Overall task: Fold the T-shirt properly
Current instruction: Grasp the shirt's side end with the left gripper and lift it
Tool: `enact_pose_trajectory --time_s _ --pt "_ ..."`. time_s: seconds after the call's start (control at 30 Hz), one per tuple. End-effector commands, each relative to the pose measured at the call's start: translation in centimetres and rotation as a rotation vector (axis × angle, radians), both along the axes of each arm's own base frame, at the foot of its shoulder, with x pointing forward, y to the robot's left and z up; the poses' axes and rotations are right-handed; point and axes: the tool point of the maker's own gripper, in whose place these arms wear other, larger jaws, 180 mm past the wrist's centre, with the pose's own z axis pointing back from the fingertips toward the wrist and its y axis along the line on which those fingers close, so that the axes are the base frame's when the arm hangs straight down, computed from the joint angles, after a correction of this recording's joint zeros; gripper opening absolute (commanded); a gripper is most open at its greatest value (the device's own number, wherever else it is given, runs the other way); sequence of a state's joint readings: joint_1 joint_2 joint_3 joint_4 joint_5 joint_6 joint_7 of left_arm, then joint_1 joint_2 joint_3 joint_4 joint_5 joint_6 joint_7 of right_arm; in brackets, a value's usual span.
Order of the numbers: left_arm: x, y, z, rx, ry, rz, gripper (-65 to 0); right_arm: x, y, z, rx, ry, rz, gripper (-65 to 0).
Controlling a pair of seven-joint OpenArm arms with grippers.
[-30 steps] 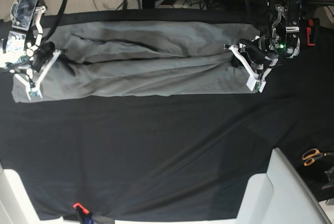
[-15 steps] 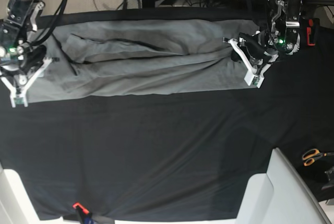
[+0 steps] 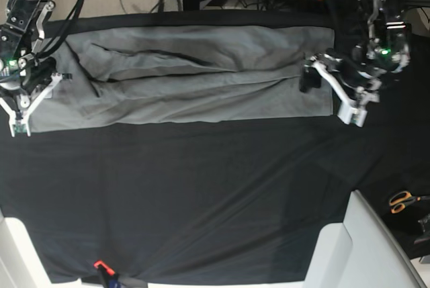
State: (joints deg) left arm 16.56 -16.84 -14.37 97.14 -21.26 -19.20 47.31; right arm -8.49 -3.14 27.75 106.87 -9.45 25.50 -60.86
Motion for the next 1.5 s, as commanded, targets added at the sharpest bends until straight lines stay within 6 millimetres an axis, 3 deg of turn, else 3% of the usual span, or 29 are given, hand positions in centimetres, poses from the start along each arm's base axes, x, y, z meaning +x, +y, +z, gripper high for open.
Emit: enact_pose_trajectory --time_s 0.0,0.1,0.2,0.33,0.43,0.63,0.77,0.9,1.03,1.23,1.27,1.33,1.47 --pt "0.7 0.4 1.8 0.009 -0.052 0.001 -2.5 0.7 -0.3 0.9 -0.018 -0.033 0.004 -39.8" --pt "0.0 0.9 3.4 -0.001 -0.069 0.041 -1.8 0.7 -0.3 0.8 -0.017 -0.032 0.004 -39.8" --pt "-1.5 2.1 4.2 -0.131 -0.09 0.118 -1.0 0.6 -0.3 0.8 -0.017 -0.031 0.005 -39.8" --pt "-4.1 3.5 4.8 -0.298 -0.13 0.097 -0.8 0.2 -0.2 0.5 -0.017 -0.025 0.01 -39.8" --pt "-5.9 4.0 2.4 -0.346 -0.076 0.088 -0.7 0.2 0.3 0.1 -0.004 -0.059 0.027 -39.8" --pt "-6.3 5.5 -1.6 -0.359 -0.016 0.185 -0.7 -0.5 1.4 -2.4 0.044 -0.032 0.035 -39.9" --pt "-6.2 5.0 -3.5 -0.352 0.008 0.198 -0.7 -0.8 1.5 -3.0 0.054 -0.016 0.034 -39.9" --pt "-5.6 2.7 -5.7 -0.405 0.035 0.187 -0.8 -0.7 1.5 -2.9 0.052 -0.02 0.034 -39.9" --pt "-5.0 1.0 -6.5 -0.437 0.05 0.159 -1.0 -0.7 1.4 -2.8 0.05 -0.02 0.034 -39.9" --pt "-3.9 0.6 -6.4 -0.451 0.035 0.161 -2.5 -0.7 1.4 -2.8 0.049 -0.02 0.035 -39.9" --pt "-3.9 0.7 -6.4 -0.451 0.034 0.163 -4.6 -0.7 1.4 -2.8 0.049 -0.02 0.035 -39.9" --pt "-4.2 0.9 -6.6 -0.454 0.041 0.176 -15.5 -0.6 1.4 -2.8 0.049 -0.021 0.035 -39.9" --pt "-3.9 1.3 -7.3 -0.472 0.04 0.209 -49.4 -0.6 1.4 -2.8 0.049 -0.021 0.035 -39.9"
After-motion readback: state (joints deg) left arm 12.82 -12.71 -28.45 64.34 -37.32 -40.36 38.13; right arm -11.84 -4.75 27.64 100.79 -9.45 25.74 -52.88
